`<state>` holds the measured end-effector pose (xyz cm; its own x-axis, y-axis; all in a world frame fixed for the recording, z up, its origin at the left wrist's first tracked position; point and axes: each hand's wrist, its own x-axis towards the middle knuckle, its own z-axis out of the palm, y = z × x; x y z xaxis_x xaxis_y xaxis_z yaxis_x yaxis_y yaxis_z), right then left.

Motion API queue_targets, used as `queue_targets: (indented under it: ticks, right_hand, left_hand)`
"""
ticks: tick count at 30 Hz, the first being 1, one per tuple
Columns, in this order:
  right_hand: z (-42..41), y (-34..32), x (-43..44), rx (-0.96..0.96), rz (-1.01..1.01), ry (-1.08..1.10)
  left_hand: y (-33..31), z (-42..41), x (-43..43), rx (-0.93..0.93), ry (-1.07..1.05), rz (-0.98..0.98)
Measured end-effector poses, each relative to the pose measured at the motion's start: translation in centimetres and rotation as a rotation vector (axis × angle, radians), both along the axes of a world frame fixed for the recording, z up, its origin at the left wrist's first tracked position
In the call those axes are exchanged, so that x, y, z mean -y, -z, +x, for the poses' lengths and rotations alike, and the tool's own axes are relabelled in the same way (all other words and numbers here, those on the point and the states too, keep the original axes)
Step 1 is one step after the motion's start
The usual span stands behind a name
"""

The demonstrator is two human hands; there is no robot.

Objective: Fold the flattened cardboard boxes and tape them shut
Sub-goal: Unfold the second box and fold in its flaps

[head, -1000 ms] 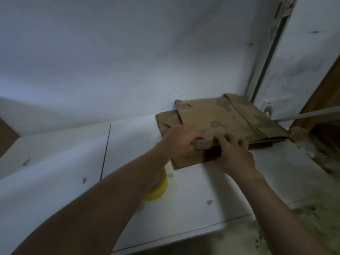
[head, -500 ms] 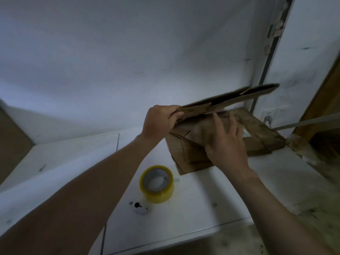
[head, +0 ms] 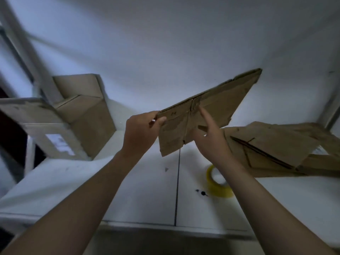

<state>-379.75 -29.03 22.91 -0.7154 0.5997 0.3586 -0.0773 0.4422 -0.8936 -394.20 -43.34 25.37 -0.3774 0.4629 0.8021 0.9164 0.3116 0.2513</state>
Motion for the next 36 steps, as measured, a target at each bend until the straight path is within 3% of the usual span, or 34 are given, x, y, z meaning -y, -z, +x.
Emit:
queue_targets:
  ticks: [6, 13, 16, 18, 28, 33, 36]
  right_hand:
    - [-5.3, 0.0, 5.9, -0.012, -0.064, -0.090]
    - [-8.1, -1.1, 9.0, 0.021, -0.302, -0.214]
    - [-7.7, -2.0, 9.1, 0.028, -0.414, -0.235]
    - [-7.3, -2.5, 9.1, 0.030, -0.474, -0.228]
    - [-4.8, -3.3, 8.2, 0.092, -0.429, -0.351]
    - [-4.2, -3.2, 7.6, 0.095, -0.443, -0.343]
    - [-4.1, -3.2, 7.2, 0.101, -0.517, -0.301]
  left_hand:
    - [1.0, -1.1, 6.4, 0.236, 0.010, 0.026]
    - [0.8, -1.5, 8.5, 0.554, 0.294, 0.110]
    - [0.2, -0.4, 8.3, 0.876, 0.490, 0.171]
    - [-0.6, 0.0, 7.9, 1.068, 0.483, 0.197]
    - [-1.7, 1.2, 5.4, 1.294, 0.235, 0.200]
    - [-1.0, 0.9, 4.8, 1.267, 0.243, 0.196]
    - [-1.0, 0.7, 5.0, 1.232, 0.122, 0.214]
